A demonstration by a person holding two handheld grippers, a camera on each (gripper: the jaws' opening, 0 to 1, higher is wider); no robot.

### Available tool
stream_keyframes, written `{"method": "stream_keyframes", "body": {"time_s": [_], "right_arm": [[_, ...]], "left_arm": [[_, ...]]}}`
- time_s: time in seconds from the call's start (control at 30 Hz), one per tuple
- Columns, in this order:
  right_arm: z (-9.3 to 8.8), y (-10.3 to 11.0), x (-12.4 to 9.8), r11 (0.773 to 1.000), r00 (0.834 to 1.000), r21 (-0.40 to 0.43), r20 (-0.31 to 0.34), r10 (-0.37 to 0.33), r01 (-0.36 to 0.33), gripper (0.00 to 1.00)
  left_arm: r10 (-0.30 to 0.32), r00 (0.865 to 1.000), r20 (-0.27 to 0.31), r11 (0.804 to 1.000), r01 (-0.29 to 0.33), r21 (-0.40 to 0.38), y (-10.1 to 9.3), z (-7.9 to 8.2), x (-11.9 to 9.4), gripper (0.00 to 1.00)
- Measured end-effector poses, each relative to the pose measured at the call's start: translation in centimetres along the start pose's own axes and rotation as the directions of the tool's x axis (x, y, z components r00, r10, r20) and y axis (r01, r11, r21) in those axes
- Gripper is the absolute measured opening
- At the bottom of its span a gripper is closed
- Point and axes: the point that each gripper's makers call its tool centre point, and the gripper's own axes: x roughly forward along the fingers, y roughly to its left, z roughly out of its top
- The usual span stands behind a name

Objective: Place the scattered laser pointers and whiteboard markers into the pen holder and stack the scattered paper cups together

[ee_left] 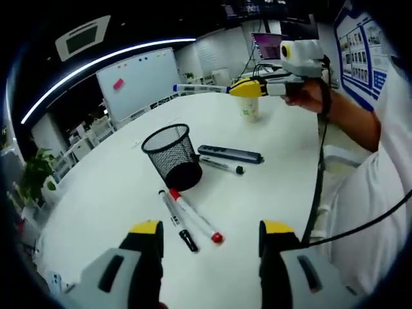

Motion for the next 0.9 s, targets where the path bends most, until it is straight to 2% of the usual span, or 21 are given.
{"method": "stream_keyframes", "body": {"time_s": [0.33, 0.7, 0.9], "right_arm": [[1.6, 0.4, 0.3, 0.999, 0.999, -0.023, 0.029, 0.034, -0.033, 0.08], [1.7, 0.6, 0.7, 0.997, 0.999, -0.071, 0.026, 0.035, -0.033, 0.08], [1.9, 0.6, 1.0, 0.997, 0.999, -0.070, 0.029, 0.041, -0.038, 0.08]], "left_arm": [[0.008, 1.000, -0.013, 1.000, -0.008, -0.009, 0.4, -0.6, 0.3, 0.60], [-0.005, 1.000, -0.013, 1.000, 0.004, -0.008, 0.1, -0.6, 0.7, 0.60], [-0.010, 1.000, -0.011, 1.000, 0.010, -0.005, 0.0, -0.6, 0.9, 0.60]]}}
